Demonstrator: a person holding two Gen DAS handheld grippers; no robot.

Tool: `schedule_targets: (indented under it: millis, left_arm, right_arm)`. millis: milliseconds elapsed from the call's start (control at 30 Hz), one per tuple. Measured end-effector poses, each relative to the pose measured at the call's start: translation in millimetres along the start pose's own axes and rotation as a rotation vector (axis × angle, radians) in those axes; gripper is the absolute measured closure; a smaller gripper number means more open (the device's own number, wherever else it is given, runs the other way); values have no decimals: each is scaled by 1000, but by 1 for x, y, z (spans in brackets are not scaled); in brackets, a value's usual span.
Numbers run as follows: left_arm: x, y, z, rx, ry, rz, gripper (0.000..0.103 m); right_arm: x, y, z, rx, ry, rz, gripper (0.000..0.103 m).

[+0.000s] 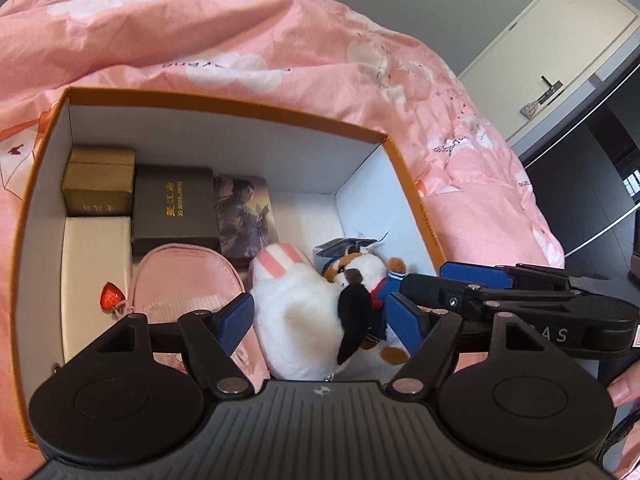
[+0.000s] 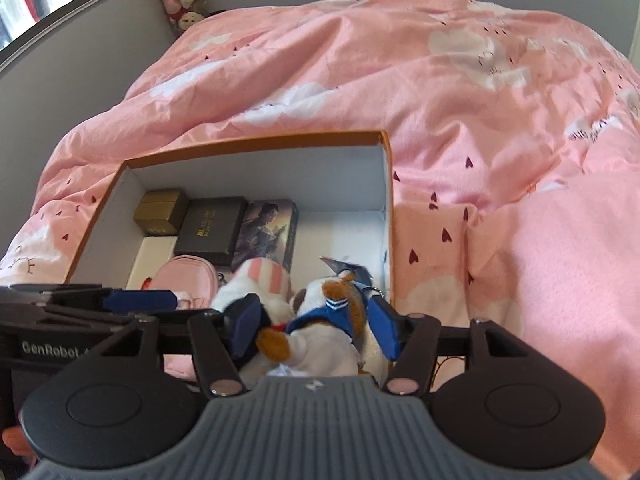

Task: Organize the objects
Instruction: 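Lower both plush toys into the orange box and open both tools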

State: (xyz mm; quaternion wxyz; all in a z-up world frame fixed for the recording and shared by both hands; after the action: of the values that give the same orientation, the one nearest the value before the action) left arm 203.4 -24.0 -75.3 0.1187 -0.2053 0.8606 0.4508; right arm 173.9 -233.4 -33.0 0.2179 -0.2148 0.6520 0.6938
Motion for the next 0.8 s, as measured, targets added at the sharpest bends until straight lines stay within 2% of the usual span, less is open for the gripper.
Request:
schedule_targets:
  millis: [100,200,300,333,433,600,700,800]
  left_arm:
    - [-3,6,0,18,8,-5,33]
    - [-2,2,-3,8,-14,4,50]
    - [1,-9,-3,-7,-21,24,59]
    - [1,-14,-3,-9,-20,33,60]
    - [7,-28,-1,-32,-18,60,64]
    - [13,-40,3,-53,1,81,66]
    - [15,-41,5,-61,6,85,66]
    - [16,-42,7,-62,11,84,65]
  right_arm:
    - [-3,5,3,-20,33,3,45]
    - [-3,4,5,-21,69,25,57]
    - [-1,-5,4,-18,96,69,71]
    - [0,-9,4,-19,101,85,76]
    - [5,-21,2,-13,113,126,81]
    - [10,-34,5,-9,138,174,83]
    - [15,-45,5,-27,120,224,90]
    - [19,-53,10,10,158,255,91]
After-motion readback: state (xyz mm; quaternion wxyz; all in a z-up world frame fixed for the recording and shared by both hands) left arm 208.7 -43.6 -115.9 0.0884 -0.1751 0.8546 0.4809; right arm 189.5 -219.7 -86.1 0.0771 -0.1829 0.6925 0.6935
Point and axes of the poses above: each gripper's, at about its wrist camera, not at the fingertips, and y roughly against the way its jaws point, z to its left, x to its underside, the point moved 4 cm from there along -y, roughly the way its jaws point, and after that the axes turned 10 degrees about y, right-handed, at the moved point
